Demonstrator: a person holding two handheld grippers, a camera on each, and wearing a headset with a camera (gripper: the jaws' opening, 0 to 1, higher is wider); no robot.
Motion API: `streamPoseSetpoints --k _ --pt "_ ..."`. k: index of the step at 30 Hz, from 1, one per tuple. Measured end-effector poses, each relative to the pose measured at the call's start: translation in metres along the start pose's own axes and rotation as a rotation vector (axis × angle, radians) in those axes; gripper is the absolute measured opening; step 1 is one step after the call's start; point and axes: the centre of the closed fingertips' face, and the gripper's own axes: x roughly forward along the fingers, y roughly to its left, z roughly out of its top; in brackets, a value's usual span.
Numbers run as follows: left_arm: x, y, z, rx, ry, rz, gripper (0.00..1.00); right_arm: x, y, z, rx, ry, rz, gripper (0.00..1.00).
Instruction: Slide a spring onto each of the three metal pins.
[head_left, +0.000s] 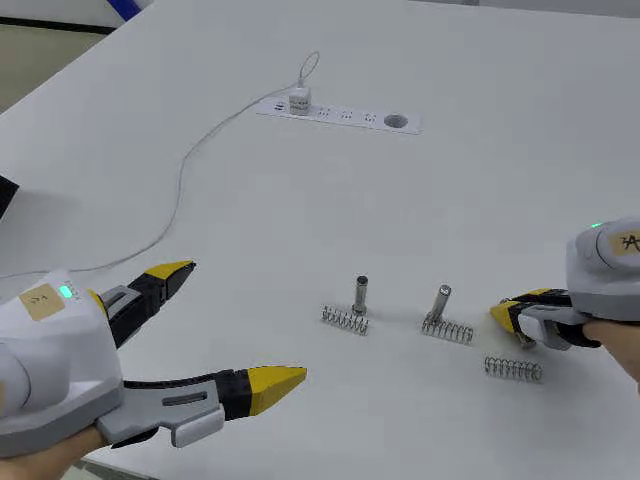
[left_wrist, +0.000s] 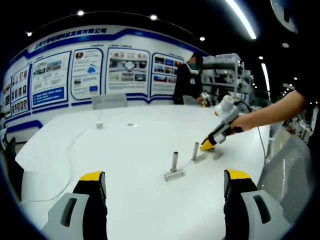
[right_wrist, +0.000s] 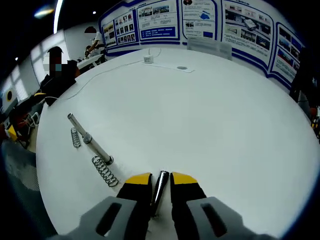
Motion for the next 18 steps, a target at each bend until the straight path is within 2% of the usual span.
streamPoseSetpoints --k 3,5,12,18 --pt "0.0002 -0.0002 -0.0006 0.004 0.003 0.000 1.00 0.0003 0.0005 -0.0005 -0.011 0.011 -0.012 0.13" --pt "0.0003 -0.0006 -0.0007 0.004 0.004 -0.002 1.00 0.0003 -0.0007 -0.0015 0.030 0.015 -0.026 0.11" --pt "0.0004 -0.0013 -0.0017 0.011 0.011 -0.004 1.00 0.0007 -0.0021 -0.0010 0.034 0.022 -0.027 0.09" --pt "-0.0001 -0.0001 -0.0019 0.006 0.010 0.000 1.00 -0.0022 -0.0051 -0.0008 0.046 0.004 -0.043 0.09"
